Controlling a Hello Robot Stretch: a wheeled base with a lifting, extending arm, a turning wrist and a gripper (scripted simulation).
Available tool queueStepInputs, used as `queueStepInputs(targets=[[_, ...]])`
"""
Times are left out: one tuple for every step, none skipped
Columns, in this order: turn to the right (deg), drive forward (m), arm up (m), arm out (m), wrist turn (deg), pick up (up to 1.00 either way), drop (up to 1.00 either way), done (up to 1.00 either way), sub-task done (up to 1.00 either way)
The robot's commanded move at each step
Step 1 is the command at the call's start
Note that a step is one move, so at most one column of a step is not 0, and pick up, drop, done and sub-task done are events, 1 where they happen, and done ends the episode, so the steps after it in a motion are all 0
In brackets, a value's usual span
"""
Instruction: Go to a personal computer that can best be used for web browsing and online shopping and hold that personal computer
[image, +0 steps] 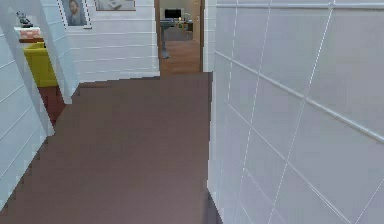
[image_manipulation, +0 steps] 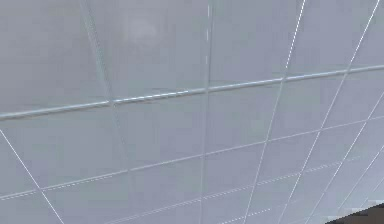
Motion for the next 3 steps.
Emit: queueStepInputs(targets=[[-9.0, 0.0, 0.0, 0.0, 0.0, 0.0, 0.0, 0.0, 0.0], [0.0, 1.0, 0.0, 0.0, 0.0, 0.0, 0.0, 0.0, 0.0], [0.0, 0.4, 0.0, 0.0, 0.0, 0.0, 0.0, 0.0, 0.0]])
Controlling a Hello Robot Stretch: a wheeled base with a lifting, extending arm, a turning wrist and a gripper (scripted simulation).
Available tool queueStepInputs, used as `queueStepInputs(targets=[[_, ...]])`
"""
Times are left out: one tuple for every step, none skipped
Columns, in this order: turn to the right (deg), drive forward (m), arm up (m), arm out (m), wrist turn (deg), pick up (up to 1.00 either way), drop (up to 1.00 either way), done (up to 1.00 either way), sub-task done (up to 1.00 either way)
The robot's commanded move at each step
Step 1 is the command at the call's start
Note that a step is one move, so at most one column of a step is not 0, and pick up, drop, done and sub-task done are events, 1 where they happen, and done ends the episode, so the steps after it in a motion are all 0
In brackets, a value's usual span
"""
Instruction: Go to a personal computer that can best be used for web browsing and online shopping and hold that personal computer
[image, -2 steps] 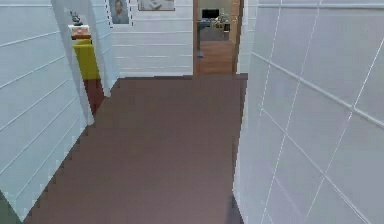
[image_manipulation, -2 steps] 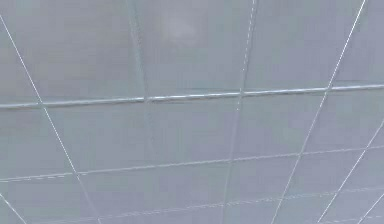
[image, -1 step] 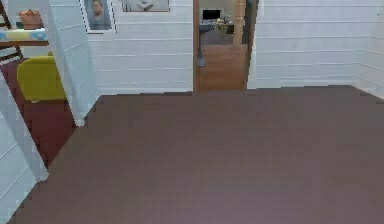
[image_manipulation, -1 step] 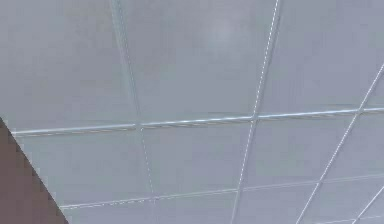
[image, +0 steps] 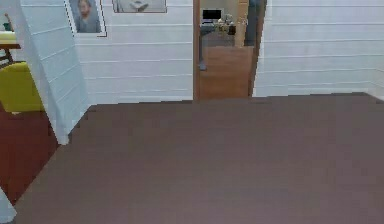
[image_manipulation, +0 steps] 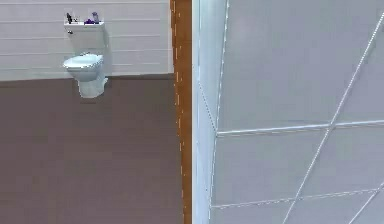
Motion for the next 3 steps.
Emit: queueStepInputs(targets=[[30.0, 0.0, 0.0, 0.0, 0.0, 0.0, 0.0, 0.0, 0.0], [0.0, 0.25, 0.0, 0.0, 0.0, 0.0, 0.0, 0.0, 0.0], [45.0, 0.0, 0.0, 0.0, 0.0, 0.0, 0.0, 0.0, 0.0]])
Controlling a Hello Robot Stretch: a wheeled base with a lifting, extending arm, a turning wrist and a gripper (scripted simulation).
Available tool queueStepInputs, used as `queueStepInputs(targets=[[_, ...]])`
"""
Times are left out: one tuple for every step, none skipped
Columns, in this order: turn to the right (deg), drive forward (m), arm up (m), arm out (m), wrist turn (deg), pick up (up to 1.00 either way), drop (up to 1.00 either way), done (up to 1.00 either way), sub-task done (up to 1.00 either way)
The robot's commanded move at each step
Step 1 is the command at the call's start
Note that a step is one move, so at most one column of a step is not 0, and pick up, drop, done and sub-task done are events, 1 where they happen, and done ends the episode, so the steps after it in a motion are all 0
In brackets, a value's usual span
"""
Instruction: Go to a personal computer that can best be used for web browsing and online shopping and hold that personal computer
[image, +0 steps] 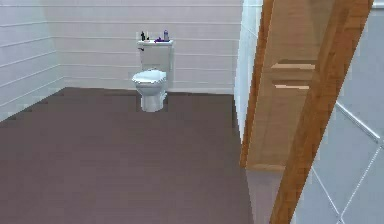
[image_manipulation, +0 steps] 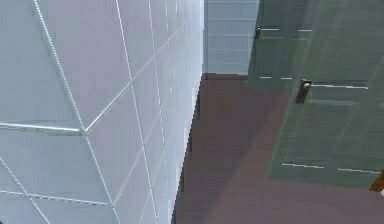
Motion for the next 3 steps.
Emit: queueStepInputs(targets=[[3.0, 0.0, 0.0, 0.0, 0.0, 0.0, 0.0, 0.0, 0.0], [0.0, 0.8, 0.0, 0.0, 0.0, 0.0, 0.0, 0.0, 0.0], [45.0, 0.0, 0.0, 0.0, 0.0, 0.0, 0.0, 0.0, 0.0]])
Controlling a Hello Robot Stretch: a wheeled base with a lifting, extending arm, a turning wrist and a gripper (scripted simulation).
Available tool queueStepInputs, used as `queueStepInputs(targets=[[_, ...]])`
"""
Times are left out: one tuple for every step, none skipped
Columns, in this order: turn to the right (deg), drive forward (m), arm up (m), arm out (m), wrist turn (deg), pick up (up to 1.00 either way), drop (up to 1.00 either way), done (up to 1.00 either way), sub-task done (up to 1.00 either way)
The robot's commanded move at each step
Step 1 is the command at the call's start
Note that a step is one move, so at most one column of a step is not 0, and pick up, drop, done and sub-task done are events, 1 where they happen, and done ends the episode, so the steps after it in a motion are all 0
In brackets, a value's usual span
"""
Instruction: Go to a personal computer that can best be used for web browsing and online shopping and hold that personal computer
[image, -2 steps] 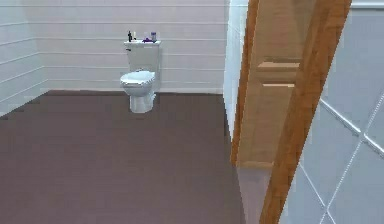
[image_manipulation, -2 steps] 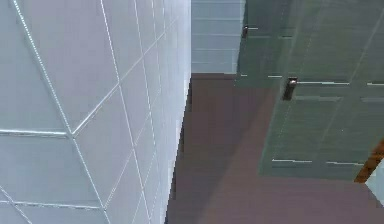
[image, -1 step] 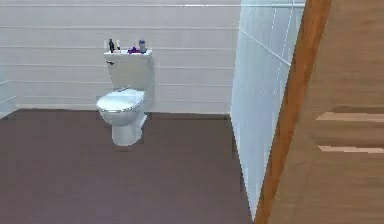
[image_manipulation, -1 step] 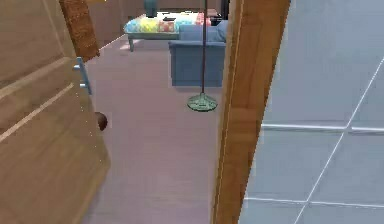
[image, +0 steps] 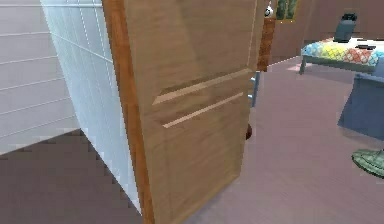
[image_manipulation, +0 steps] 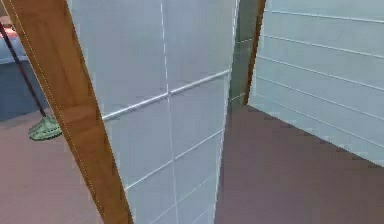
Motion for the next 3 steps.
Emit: queueStepInputs(targets=[[27.0, 0.0, 0.0, 0.0, 0.0, 0.0, 0.0, 0.0, 0.0], [0.0, 0.65, 0.0, 0.0, 0.0, 0.0, 0.0, 0.0, 0.0], [21.0, 0.0, 0.0, 0.0, 0.0, 0.0, 0.0, 0.0, 0.0]])
